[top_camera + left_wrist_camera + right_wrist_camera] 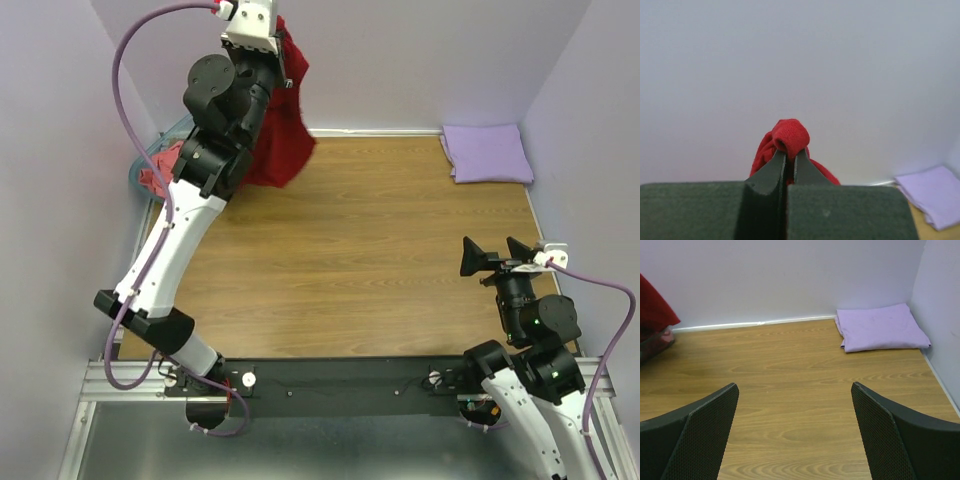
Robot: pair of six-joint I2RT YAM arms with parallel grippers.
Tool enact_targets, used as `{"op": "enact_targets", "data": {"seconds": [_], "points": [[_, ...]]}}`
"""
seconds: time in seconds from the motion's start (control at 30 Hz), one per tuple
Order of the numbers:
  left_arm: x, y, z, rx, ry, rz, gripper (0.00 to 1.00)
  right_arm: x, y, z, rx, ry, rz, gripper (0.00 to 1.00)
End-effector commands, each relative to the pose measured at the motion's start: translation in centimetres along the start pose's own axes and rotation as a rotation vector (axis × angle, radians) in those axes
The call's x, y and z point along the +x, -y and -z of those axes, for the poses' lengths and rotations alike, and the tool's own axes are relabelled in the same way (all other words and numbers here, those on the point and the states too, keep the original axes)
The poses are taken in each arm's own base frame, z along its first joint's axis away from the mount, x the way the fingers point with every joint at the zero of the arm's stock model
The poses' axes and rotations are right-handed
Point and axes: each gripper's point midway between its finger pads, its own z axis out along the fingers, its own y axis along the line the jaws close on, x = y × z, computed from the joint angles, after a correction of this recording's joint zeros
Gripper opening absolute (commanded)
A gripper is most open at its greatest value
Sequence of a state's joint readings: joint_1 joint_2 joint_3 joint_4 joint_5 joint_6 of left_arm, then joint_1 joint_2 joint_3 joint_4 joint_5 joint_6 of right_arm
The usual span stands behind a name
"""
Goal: Fold and stack the t-shirts
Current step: Move the tshirt to the center of the board, then flatten the tshirt out
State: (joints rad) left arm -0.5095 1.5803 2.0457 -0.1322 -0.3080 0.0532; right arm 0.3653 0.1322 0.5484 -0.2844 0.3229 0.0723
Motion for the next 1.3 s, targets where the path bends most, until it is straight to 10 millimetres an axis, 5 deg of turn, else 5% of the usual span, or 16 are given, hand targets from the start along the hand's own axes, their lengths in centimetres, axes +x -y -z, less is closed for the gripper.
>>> {"op": "enact_targets", "data": {"seconds": [0.0,0.17,0.33,0.43,0.53,0.57,0.63,0.67,0.73,0.8,0.83,0.87,1.03,1.2,1.27], "points": [[-7.7,2.0,3.5,0.159,0.198,-0.01,0.0,-0.6,-0.2,0.2,-0.014,0.021,0.004,1.0],[-10.3,2.0,7.5,0.232,0.256,0.037,0.0,-0.5,-0.1,0.2,-0.011,0.021,0.005,1.0],[-8.4,2.8,9.8,0.311,0.209,0.04,0.0,-0.5,-0.4,0.0,-0.026,0.013,0.003,1.0],[-3.9,3.4,9.9,0.325,0.113,0.037,0.0,-0.7,-1.5,-0.2,-0.072,-0.004,-0.005,1.0],[2.6,3.8,9.7,0.313,-0.02,0.043,0.0,-0.6,-3.6,-1.2,-0.162,-0.07,-0.02,1.0],[6.5,3.9,9.8,0.305,-0.094,0.034,0.0,-0.3,-4.3,-1.5,-0.186,-0.106,-0.024,1.0],[10.3,3.6,10.0,0.263,-0.166,0.051,0.0,2.0,-6.4,-2.8,-0.26,-0.237,-0.041,1.0],[14.3,3.6,10.5,0.253,-0.248,0.036,0.0,2.4,-7.1,-3.3,-0.28,-0.284,-0.049,1.0],[17.6,3.3,10.5,0.209,-0.3,0.044,0.0,5.8,-9.3,-4.5,-0.356,-0.455,-0.076,1.0],[21.8,2.7,11.0,0.172,-0.374,0.033,0.0,6.7,-11.9,-4.5,-0.485,-0.556,-0.099,1.0],[23.2,2.6,11.1,0.163,-0.399,0.029,0.0,9.3,-12.8,-5.1,-0.516,-0.664,-0.106,1.0],[25.9,2.6,11.4,0.156,-0.453,0.018,0.0,9.5,-13.9,-5.2,-0.566,-0.701,-0.133,1.0],[32.1,0.3,10.7,0.045,-0.561,0.002,0.0,15.2,-16.2,-5.7,-0.645,-0.926,-0.175,1.0],[33.0,-1.2,10.2,0.011,-0.597,0.058,0.0,22.0,-18.9,-4.5,-0.681,-1.114,-0.103,1.0],[33.3,-2.2,10.3,-0.018,-0.6,0.059,0.0,22.3,-20.6,-4.2,-0.718,-1.121,-0.072,1.0]]}}
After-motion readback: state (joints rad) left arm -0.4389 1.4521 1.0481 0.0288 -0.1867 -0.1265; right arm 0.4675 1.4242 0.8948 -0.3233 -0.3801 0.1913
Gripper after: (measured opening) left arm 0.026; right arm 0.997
